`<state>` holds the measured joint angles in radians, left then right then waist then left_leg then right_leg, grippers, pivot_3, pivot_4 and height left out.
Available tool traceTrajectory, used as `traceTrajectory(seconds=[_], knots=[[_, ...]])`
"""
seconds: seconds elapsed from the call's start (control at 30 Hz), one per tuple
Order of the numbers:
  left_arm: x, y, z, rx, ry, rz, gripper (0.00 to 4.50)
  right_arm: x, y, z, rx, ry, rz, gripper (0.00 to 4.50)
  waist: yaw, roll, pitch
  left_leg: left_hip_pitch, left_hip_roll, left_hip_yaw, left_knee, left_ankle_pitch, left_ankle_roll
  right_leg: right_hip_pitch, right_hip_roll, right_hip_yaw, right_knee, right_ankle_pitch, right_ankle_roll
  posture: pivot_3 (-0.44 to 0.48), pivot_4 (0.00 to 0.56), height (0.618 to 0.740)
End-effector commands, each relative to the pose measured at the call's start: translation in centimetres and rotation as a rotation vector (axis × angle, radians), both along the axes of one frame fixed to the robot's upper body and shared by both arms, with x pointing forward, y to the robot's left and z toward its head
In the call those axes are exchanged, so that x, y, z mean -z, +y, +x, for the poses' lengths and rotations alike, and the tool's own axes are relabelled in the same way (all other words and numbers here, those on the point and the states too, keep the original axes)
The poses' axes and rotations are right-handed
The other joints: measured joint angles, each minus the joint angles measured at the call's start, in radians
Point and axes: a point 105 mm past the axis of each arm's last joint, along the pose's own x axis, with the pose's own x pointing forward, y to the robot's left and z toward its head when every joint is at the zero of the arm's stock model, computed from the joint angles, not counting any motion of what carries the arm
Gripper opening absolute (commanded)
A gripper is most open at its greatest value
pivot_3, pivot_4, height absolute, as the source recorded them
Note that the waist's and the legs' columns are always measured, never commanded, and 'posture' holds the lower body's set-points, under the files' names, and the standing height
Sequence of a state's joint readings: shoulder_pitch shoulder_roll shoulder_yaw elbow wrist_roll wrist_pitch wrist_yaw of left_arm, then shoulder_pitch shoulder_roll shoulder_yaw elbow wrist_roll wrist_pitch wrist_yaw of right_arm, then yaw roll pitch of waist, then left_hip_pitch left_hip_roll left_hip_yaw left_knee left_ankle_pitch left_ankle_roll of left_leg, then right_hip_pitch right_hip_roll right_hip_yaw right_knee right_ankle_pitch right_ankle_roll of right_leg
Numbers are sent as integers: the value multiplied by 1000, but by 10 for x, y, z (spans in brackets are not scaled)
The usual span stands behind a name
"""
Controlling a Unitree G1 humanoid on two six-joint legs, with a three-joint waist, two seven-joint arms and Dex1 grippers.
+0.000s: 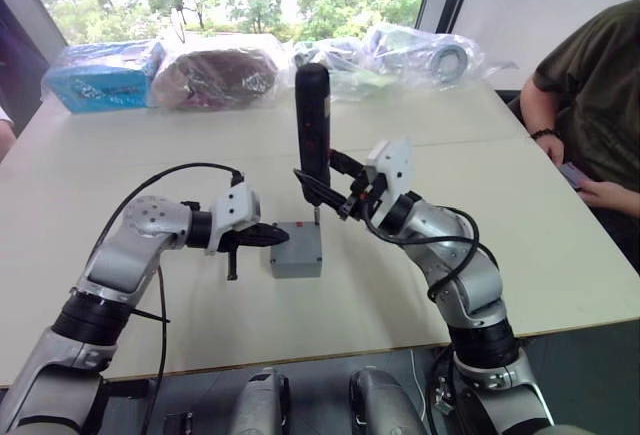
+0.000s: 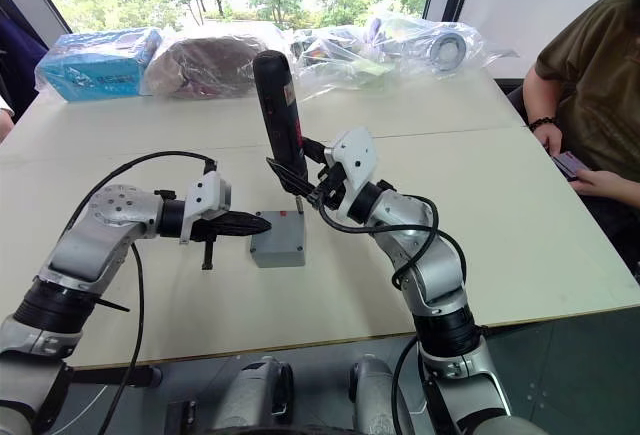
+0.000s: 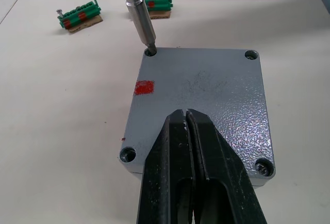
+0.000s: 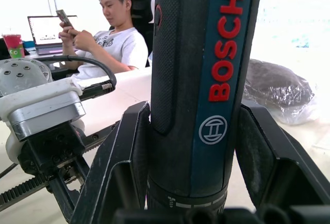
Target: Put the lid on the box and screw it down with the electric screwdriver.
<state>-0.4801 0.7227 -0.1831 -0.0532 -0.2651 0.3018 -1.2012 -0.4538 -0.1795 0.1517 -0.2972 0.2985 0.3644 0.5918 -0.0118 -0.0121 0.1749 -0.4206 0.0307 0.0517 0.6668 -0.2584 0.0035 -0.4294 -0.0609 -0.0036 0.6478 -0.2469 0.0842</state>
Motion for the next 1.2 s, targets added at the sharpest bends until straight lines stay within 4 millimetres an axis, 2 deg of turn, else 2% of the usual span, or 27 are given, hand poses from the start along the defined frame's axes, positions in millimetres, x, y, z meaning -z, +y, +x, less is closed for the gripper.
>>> traceTrajectory(seconds=[0.03,0.63,1.2], knots=[[10,-3,-3,13,37,22,0,-4,2,2,5,-27,6,1863,0,0,0,1,0,0,0,0,0,1,0,0,0,0,0,0,150,740],[12,-4,-4,14,40,23,0,-19,-1,6,6,-63,23,1863,1,-1,0,1,0,0,0,0,0,1,0,0,0,0,0,0,150,740],[16,-9,-6,27,56,33,0,30,7,2,-11,127,-37,1863,1,-3,-4,6,0,-1,-1,0,0,5,-1,0,0,0,0,0,150,740]])
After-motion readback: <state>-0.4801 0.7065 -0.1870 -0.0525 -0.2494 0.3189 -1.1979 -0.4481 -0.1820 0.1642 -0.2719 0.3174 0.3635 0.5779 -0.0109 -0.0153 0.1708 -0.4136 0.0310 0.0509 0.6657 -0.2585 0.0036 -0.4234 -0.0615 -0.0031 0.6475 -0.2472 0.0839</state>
